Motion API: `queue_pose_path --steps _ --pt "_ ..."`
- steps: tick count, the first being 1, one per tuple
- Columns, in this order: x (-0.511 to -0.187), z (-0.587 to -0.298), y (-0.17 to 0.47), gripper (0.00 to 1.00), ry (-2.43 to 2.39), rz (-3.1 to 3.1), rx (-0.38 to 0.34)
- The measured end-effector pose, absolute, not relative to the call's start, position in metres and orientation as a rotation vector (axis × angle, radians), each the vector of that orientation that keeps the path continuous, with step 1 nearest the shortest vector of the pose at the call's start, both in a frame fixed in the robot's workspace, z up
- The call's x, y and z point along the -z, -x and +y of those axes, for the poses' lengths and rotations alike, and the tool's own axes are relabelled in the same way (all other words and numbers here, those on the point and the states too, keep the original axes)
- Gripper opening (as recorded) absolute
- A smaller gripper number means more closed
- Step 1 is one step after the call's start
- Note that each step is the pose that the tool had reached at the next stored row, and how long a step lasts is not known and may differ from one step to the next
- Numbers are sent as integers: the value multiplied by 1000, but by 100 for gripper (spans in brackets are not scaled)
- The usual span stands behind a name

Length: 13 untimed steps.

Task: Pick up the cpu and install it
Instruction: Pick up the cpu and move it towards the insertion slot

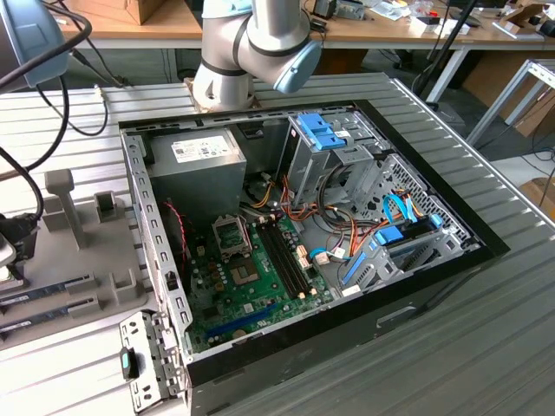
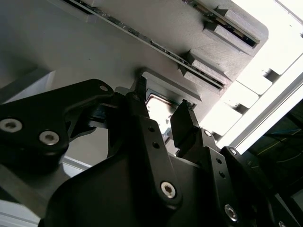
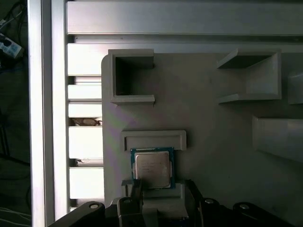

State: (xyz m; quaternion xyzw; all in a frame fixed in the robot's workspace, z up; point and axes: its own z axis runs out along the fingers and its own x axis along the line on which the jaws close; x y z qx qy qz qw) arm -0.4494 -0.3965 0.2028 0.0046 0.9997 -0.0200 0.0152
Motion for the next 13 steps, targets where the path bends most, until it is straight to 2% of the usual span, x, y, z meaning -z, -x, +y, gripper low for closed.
queue_pose_path --steps 13 --pt "-199 -396 449 48 -14 3111 62"
